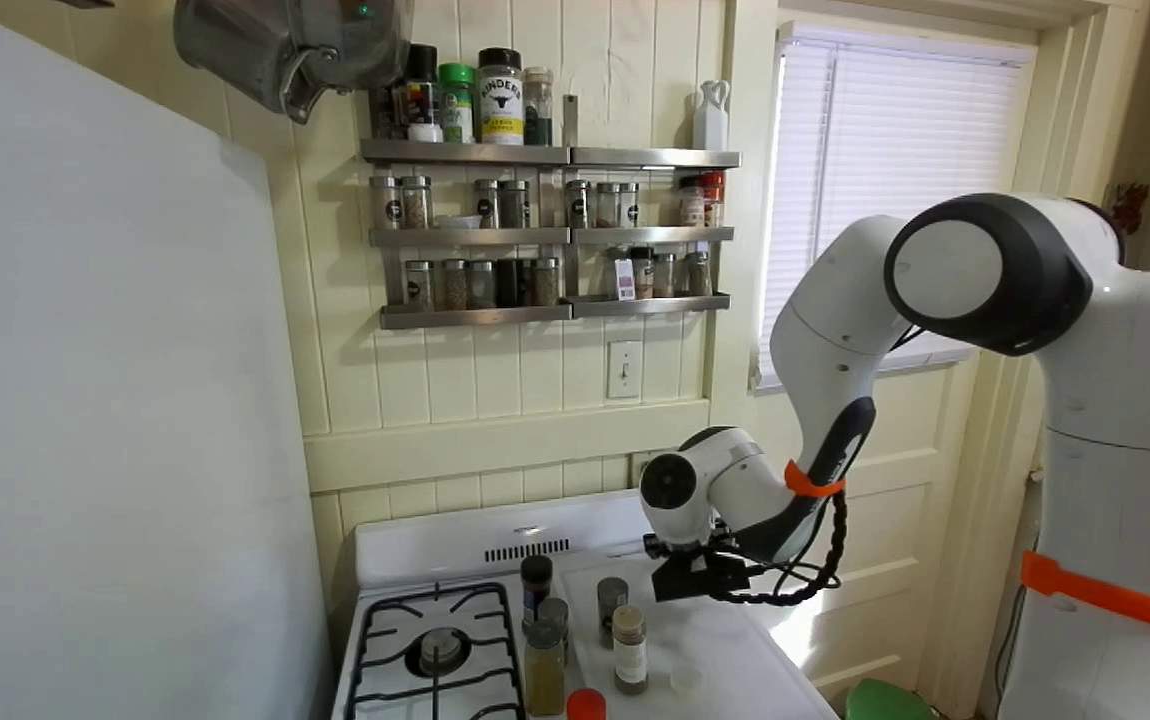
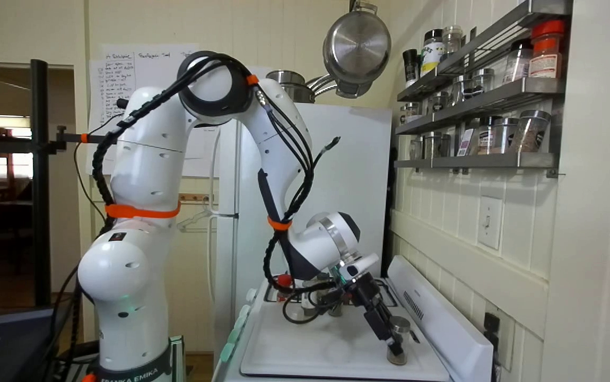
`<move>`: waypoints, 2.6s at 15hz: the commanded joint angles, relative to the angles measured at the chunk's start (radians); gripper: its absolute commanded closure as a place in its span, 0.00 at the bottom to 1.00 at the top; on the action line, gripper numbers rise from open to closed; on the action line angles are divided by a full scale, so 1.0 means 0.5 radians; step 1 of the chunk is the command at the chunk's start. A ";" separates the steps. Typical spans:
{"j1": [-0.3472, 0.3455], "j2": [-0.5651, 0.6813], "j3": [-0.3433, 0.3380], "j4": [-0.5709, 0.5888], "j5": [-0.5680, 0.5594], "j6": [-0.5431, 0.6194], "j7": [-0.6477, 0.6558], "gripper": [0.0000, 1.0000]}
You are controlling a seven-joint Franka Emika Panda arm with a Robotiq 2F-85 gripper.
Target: Pick up one glass jar from the stove and put it on the bottom shelf.
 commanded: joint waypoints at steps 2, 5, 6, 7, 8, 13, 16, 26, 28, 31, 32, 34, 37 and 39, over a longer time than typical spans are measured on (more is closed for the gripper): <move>-0.003 0.053 -0.001 0.037 -0.054 0.043 0.073 0.53; -0.002 0.064 -0.001 0.049 -0.052 0.041 0.068 0.68; -0.003 0.066 -0.001 0.053 -0.052 0.043 0.067 0.75; -0.003 0.067 -0.001 0.055 -0.053 0.045 0.066 0.77; 0.032 0.065 -0.036 0.056 -0.040 0.047 0.056 0.77; 0.003 0.060 -0.004 0.058 -0.072 0.051 0.061 0.77; 0.063 -0.022 -0.017 0.019 -0.031 0.033 -0.012 0.77; 0.148 -0.515 -0.007 -0.157 0.187 0.007 -0.450 0.77; 0.168 -0.633 -0.007 -0.181 0.308 -0.020 -0.621 0.77; 0.191 -0.775 -0.009 -0.171 0.463 -0.036 -0.900 0.77; 0.195 -0.825 -0.006 -0.156 0.497 -0.061 -0.977 0.77; 0.200 -0.905 -0.006 -0.129 0.544 -0.066 -1.121 0.77; 0.207 -0.999 0.005 -0.074 0.584 -0.072 -1.295 0.77; 0.213 -1.053 0.017 -0.027 0.608 -0.088 -1.402 0.77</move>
